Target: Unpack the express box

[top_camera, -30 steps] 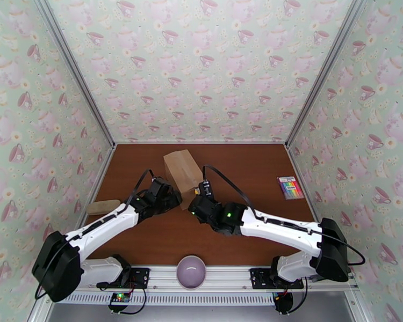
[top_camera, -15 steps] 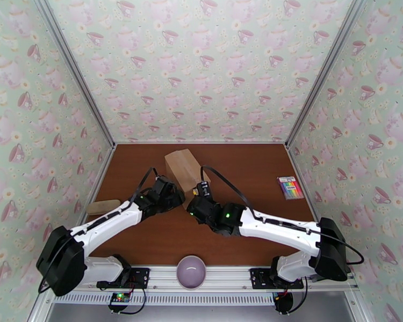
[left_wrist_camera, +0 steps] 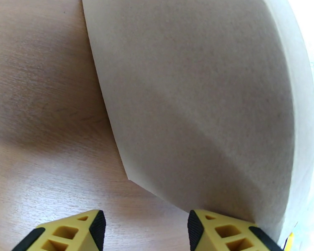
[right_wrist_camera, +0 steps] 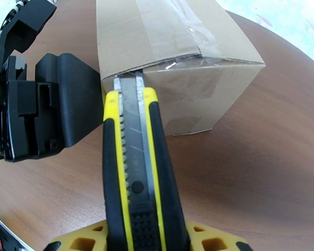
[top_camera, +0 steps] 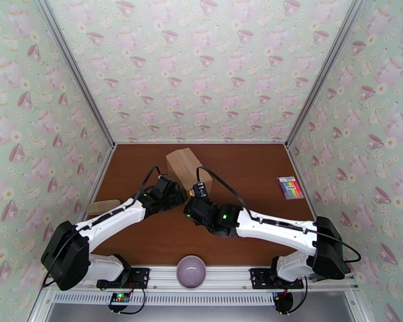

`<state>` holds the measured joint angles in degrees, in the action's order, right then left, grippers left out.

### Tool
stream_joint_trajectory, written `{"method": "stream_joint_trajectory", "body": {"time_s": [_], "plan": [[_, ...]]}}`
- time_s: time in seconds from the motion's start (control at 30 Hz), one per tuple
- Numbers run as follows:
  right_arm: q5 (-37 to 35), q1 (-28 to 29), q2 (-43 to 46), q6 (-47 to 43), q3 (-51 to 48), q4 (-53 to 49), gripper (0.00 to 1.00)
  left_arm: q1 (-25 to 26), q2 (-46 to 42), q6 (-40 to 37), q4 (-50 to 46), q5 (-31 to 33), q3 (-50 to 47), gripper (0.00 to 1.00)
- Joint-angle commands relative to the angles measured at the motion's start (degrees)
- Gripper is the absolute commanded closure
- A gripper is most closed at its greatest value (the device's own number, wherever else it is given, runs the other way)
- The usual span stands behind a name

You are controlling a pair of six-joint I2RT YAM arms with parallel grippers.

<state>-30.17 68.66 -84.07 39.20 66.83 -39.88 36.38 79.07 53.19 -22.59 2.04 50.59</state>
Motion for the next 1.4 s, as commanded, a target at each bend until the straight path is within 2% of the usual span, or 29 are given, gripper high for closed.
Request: {"method": "stream_joint_trajectory", "body": {"time_s": [0.0, 0.7, 0.77, 1.03, 1.37], "plan": [[1.3, 1.0, -0.5, -0.3, 1.5, -0.4, 1.00, 0.2, 0.6, -0.2, 1.3, 2.1, 2.4, 0.41], [-0.2, 1.0, 2.8, -0.1, -0.5, -4.1, 1.00, -1.5, -4.4, -4.3, -6.7, 6.3, 6.2, 0.40], [-0.3, 1.0, 3.0, -0.1, -0.6, -4.4, 1.00, -2.0, -4.1, -5.3, -7.0, 6.6, 9.0, 0.40], [0.0, 1.0, 3.1, 0.0, -0.6, -4.1, 1.00, -4.0, 1.7, -10.7, -8.5, 8.1, 17.3, 0.29], [0.2, 1.0, 3.5, -0.1, -0.7, -4.0, 1.00, -6.5, 11.5, -11.8, -6.1, 7.4, 20.1, 0.29]]}}
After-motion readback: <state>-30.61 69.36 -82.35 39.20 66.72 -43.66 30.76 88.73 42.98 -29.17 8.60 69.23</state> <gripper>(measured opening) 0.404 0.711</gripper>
